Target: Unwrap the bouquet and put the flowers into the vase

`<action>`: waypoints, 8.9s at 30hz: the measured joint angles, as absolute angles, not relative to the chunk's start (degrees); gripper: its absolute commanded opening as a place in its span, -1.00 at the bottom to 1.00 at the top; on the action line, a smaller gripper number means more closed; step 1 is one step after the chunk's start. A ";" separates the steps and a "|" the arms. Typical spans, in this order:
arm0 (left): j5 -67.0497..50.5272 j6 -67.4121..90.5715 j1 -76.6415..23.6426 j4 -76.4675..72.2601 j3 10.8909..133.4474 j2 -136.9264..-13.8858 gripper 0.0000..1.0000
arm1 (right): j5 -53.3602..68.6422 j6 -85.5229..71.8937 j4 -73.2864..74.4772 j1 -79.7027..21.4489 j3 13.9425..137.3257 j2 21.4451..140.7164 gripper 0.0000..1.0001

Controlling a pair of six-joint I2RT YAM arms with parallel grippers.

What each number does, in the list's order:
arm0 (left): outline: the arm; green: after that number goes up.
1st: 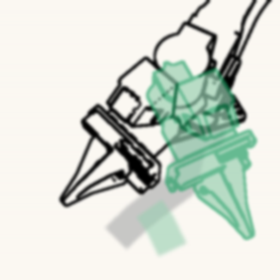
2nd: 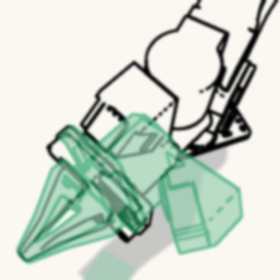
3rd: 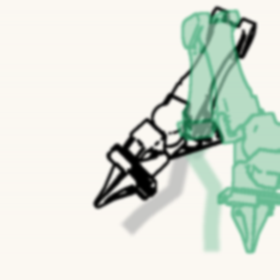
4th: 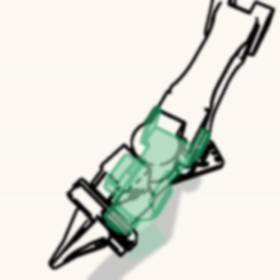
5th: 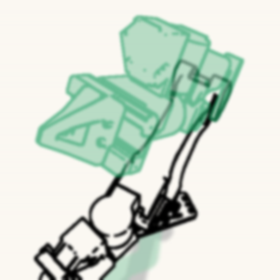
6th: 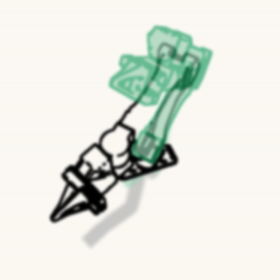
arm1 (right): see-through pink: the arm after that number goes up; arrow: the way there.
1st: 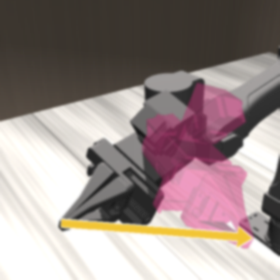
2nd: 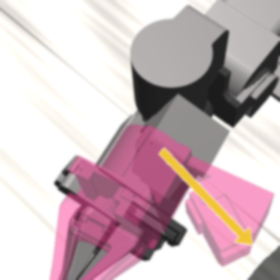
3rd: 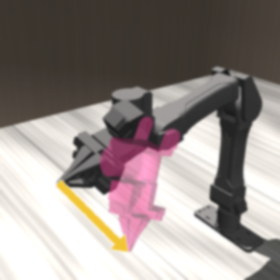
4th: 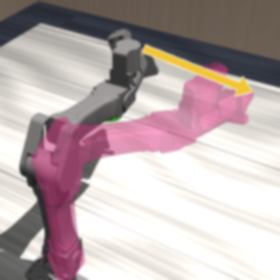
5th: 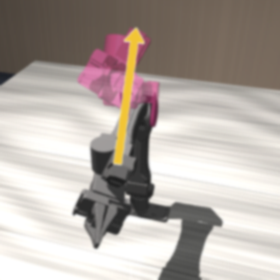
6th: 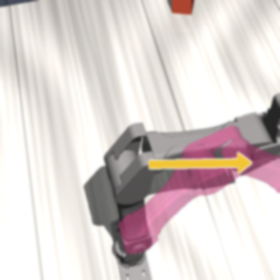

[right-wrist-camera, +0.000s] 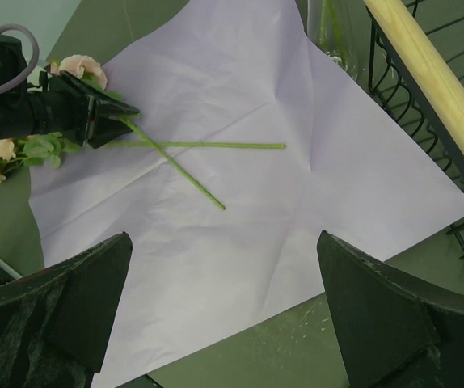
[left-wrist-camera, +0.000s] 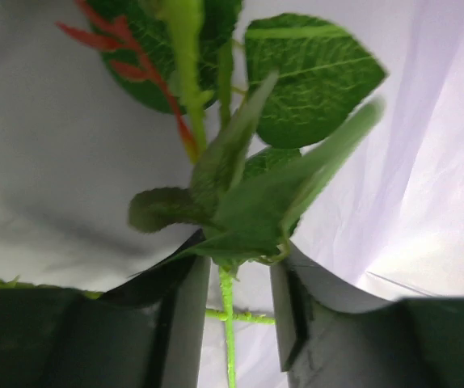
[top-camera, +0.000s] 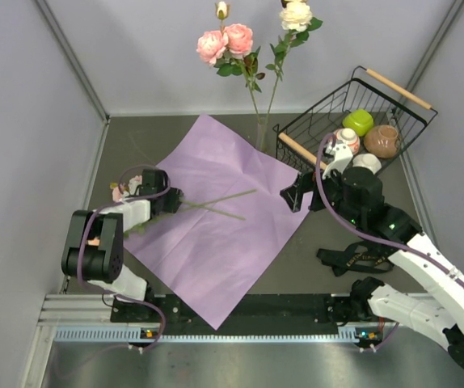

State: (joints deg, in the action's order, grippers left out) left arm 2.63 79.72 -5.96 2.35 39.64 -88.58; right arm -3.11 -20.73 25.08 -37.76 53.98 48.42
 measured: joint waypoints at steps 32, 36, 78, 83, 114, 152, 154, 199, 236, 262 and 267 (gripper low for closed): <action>-49.30 47.40 -15.25 -21.76 29.15 -42.85 -1.00 | 42.50 -37.82 -0.69 -37.06 66.13 78.61 -0.15; -53.15 45.21 -18.06 -21.74 29.63 -44.21 -1.00 | 44.14 -38.68 -3.66 -40.18 67.26 79.88 -0.35; -51.51 36.99 -23.97 -14.02 35.33 -48.71 0.59 | 38.94 -38.35 -11.44 -40.84 61.21 75.31 -1.00; -47.16 33.32 -23.99 -10.24 35.57 -42.92 0.71 | 31.59 -32.60 -7.09 -40.88 59.33 66.11 -1.00; -34.68 27.40 -23.99 4.03 35.90 -30.37 0.75 | -24.27 6.26 -34.72 -34.70 75.61 71.37 -1.00; -33.52 25.10 -23.99 7.53 36.67 -32.03 0.78 | -19.42 3.20 -38.13 -34.70 76.18 81.19 -1.00; -33.50 25.10 -23.99 7.70 36.67 -32.01 0.78 | -19.42 3.20 -38.11 -34.70 76.18 81.65 -1.00; -33.04 24.47 -23.99 8.29 36.64 -30.39 0.78 | -22.87 3.42 -37.17 -34.70 78.24 90.21 -1.00; -32.01 23.83 -23.99 10.48 36.64 -28.99 0.79 | -23.33 1.89 -32.84 -34.70 80.05 96.31 -0.99; -32.01 23.81 -23.99 10.48 36.64 -29.02 0.79 | -23.35 1.21 -31.66 -34.70 80.05 98.98 -0.84; -32.01 23.81 -23.99 10.48 36.64 -28.99 0.79 | -23.33 1.19 -31.48 -34.70 80.05 99.09 -0.74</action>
